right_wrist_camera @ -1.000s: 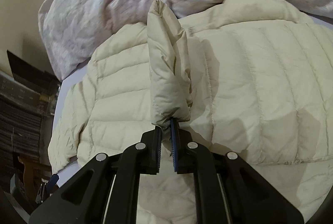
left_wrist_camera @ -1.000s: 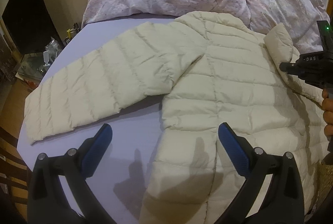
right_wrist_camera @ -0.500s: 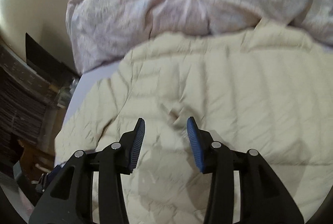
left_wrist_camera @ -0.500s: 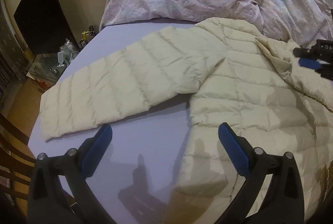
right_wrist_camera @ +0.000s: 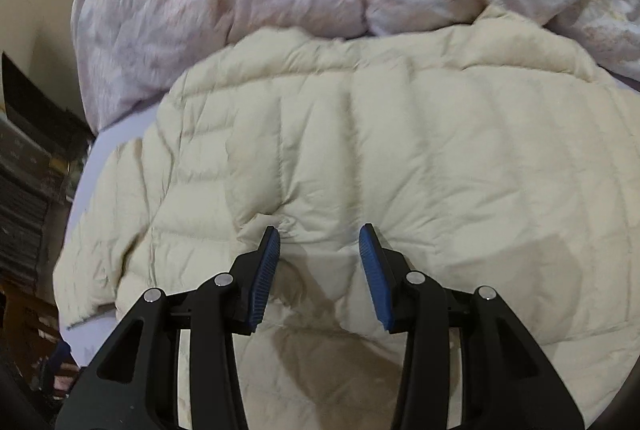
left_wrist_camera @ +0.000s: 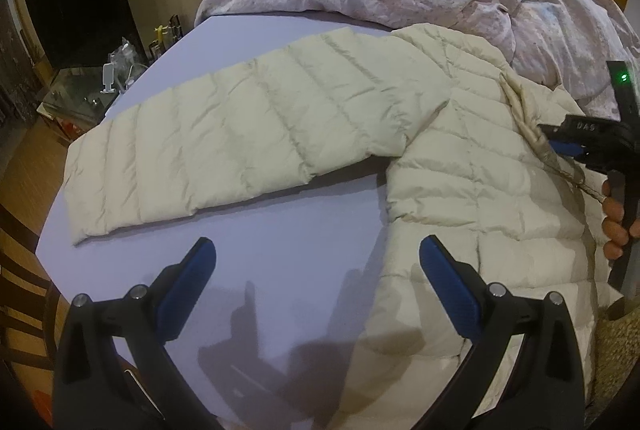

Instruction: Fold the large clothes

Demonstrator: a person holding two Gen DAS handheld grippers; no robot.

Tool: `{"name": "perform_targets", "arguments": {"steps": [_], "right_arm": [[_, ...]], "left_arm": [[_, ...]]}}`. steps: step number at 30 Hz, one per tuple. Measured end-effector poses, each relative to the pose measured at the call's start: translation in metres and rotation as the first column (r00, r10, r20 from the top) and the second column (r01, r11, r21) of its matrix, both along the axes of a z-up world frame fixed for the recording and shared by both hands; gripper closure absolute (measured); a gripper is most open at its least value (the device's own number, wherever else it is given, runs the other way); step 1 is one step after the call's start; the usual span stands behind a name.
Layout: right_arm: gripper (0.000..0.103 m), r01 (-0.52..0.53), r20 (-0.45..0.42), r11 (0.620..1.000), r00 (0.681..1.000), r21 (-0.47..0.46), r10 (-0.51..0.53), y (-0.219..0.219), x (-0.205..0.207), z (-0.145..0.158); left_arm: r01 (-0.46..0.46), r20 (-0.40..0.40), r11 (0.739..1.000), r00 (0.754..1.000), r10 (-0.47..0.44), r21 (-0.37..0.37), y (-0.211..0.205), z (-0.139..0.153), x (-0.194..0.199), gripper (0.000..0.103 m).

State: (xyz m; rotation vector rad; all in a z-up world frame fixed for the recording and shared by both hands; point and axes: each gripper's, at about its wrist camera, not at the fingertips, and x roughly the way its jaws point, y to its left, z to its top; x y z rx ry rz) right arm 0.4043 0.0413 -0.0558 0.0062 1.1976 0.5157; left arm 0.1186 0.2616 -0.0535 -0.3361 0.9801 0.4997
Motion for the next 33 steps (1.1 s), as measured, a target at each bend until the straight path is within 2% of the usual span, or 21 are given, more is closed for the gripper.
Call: {"name": "perform_targets", "arguments": {"steps": [6,8,11,13,17,21,24,25,26,28,33], "right_arm": [[0.057,-0.019,0.016,0.999,1.000,-0.048,0.020,0.009,-0.004,-0.011],[0.056,-0.024,0.017,0.998,1.000,-0.051,0.025,0.009,-0.004,-0.011],[0.055,-0.036,0.027,0.998,0.999,-0.059,0.038,0.009,-0.007,-0.011],[0.055,-0.044,0.036,0.997,0.998,-0.066,0.046,0.010,-0.008,-0.011],[0.052,-0.054,0.043,0.996,0.997,-0.077,0.057,0.014,-0.010,-0.012],[0.051,-0.059,0.040,0.996,0.997,-0.068,0.062,0.015,-0.009,-0.013],[0.050,-0.062,0.039,0.996,0.997,-0.062,0.064,0.016,-0.009,-0.013],[0.050,-0.062,0.040,0.996,0.997,-0.061,0.065,0.015,-0.009,-0.013],[0.050,-0.063,0.040,0.996,0.997,-0.059,0.065,0.015,-0.009,-0.013],[0.050,-0.063,0.039,0.997,0.997,-0.054,0.065,0.013,-0.009,-0.013],[0.048,-0.063,0.042,0.997,0.997,-0.044,0.065,0.009,-0.010,-0.013]], "left_arm": [[-0.080,-0.013,0.996,0.997,0.079,-0.030,0.023,-0.007,-0.016,0.002],[-0.125,0.011,0.991,0.992,0.126,-0.056,0.036,-0.009,-0.025,0.002],[-0.169,0.045,0.984,0.984,0.172,-0.047,0.046,-0.009,-0.038,0.002],[-0.177,0.023,0.983,0.984,0.178,-0.058,0.052,-0.011,-0.040,0.002],[-0.203,-0.015,0.967,0.979,0.203,-0.152,0.069,-0.019,-0.045,0.002],[-0.237,-0.004,0.951,0.970,0.241,-0.199,0.089,-0.021,-0.052,0.002],[-0.288,0.024,0.908,0.951,0.310,-0.304,0.109,-0.026,-0.060,0.004],[-0.303,0.031,0.891,0.943,0.332,-0.337,0.115,-0.029,-0.063,0.010],[-0.329,0.033,0.864,0.929,0.369,-0.382,0.124,-0.033,-0.069,0.013],[-0.350,0.063,0.843,0.911,0.408,-0.408,0.132,-0.031,-0.075,0.016],[-0.421,0.091,0.769,0.848,0.522,-0.481,0.150,-0.033,-0.091,0.026]]}}
